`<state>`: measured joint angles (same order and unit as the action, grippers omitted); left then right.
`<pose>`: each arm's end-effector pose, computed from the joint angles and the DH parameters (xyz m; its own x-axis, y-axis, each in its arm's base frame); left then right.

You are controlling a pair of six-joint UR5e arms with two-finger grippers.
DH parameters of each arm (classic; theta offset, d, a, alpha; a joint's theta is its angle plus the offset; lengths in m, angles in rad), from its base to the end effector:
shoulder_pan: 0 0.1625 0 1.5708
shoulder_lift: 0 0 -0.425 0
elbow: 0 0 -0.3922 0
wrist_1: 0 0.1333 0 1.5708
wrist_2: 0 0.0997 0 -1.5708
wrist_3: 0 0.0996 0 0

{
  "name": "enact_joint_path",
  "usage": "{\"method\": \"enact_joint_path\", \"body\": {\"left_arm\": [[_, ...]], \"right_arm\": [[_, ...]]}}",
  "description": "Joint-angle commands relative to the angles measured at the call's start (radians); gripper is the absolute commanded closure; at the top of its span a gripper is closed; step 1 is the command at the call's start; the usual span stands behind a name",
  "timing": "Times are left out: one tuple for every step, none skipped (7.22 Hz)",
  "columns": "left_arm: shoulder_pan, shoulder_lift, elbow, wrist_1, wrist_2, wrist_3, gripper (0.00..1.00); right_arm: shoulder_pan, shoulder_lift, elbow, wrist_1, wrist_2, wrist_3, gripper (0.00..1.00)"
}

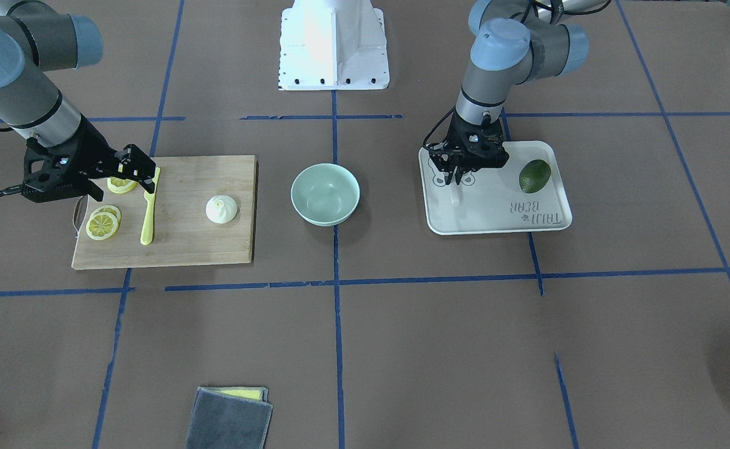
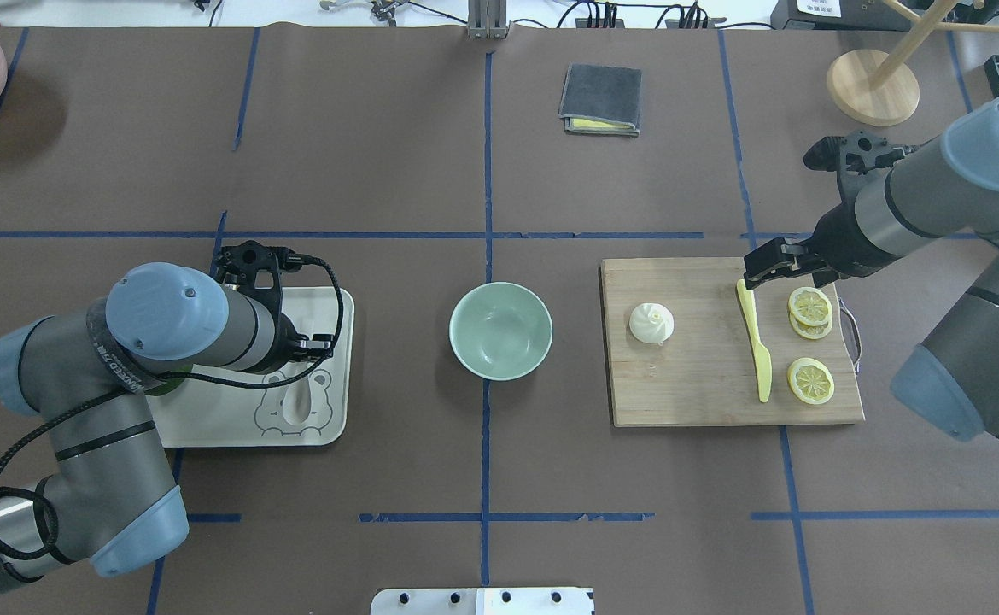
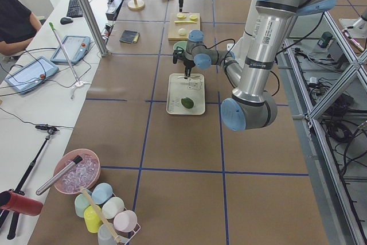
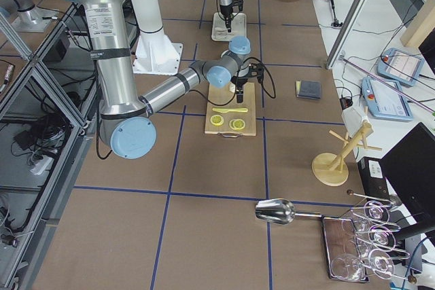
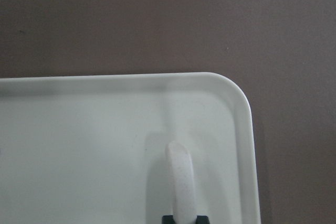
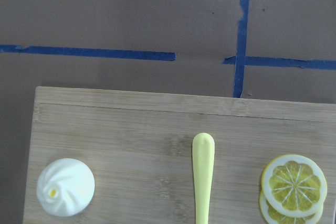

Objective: Put spoon and bun in bowl

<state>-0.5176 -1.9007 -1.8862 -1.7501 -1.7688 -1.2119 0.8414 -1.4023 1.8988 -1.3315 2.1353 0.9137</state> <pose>0.4568 -0.3909 0.3218 0.6786 0.0099 -0.7344 0.1295 0.9826 0.1329 -0.3045 -0.4608 0.3901 0.6297 -0.0698 0.7737 -0.0075 0.9954 0.0960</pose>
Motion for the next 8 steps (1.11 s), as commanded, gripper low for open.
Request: {"method": "enact_joint_path", "body": {"left_arm": [[-0.111, -0.087, -0.05, 0.116, -0.038, 0.006, 1.0], [-0.123, -0.148, -0.045, 0.116, -0.108, -0.039, 1.0], [-0.121, -0.196, -0.042, 0.11, -0.113, -0.143, 1.0], [-0.119, -0.233, -0.041, 0.11, -0.115, -0.211, 1.0], [-0.116, -0.262, -0.039, 0.103, -0.116, -0.286, 1.0], [-0.114, -0.27, -0.018, 0.039, -0.115, -0.361, 1.0], [-0.11, -0.273, 0.005, -0.006, -0.115, -0.404, 1.0], [-0.104, -0.279, 0.007, -0.008, -0.115, -0.409, 1.0]], "right_arm": [[-0.034, 0.041, -0.05, 0.002, -0.046, 0.016, 0.0], [-0.068, 0.048, -0.058, 0.003, -0.096, 0.026, 0.0], [-0.102, 0.055, -0.06, 0.005, -0.133, 0.055, 0.0], [-0.154, 0.101, -0.064, 0.003, -0.164, 0.126, 0.0], [-0.192, 0.167, -0.101, 0.003, -0.191, 0.181, 0.0], [-0.232, 0.196, -0.128, 0.003, -0.224, 0.221, 0.0], [-0.263, 0.203, -0.141, 0.003, -0.257, 0.234, 0.0], [-0.272, 0.203, -0.151, 0.0, -0.264, 0.234, 0.0]]}}
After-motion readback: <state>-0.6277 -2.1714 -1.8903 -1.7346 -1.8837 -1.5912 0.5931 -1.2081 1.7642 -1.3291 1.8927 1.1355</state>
